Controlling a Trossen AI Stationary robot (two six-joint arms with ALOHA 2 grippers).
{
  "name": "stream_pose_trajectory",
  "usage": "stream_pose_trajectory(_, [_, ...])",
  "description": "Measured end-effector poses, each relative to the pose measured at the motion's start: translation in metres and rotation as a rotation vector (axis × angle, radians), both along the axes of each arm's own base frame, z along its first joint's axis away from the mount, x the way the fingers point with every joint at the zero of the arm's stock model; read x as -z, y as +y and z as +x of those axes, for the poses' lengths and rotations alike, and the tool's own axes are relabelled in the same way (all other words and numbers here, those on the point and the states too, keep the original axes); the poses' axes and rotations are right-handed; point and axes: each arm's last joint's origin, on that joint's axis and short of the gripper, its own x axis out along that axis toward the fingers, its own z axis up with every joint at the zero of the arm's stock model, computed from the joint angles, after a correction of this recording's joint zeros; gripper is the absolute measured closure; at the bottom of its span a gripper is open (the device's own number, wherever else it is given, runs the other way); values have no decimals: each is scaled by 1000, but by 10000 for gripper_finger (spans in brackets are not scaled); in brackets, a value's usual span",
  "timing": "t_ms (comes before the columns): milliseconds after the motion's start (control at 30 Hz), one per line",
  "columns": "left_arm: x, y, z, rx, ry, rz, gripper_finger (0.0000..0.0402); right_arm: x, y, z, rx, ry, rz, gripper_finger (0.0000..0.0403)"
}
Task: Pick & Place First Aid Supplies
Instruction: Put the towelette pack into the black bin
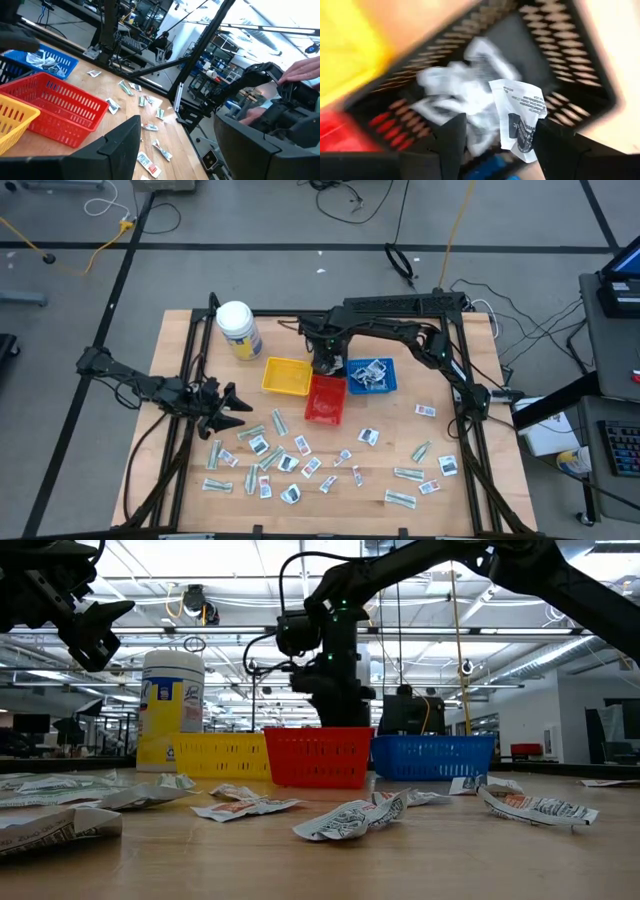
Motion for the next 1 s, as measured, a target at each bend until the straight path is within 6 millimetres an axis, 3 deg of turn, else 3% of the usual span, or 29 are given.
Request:
stream_pose_trajectory(267, [0,0,0,0,0,0,144,0,3,3,263,-56,26,213])
stream_pose_trajectory(467, [0,0,0,0,0,0,144,0,0,-1,197,6,-92,230])
stream_pose_trajectory(1000, [0,0,0,0,0,0,144,-1,0,-7,77,119,-180,256])
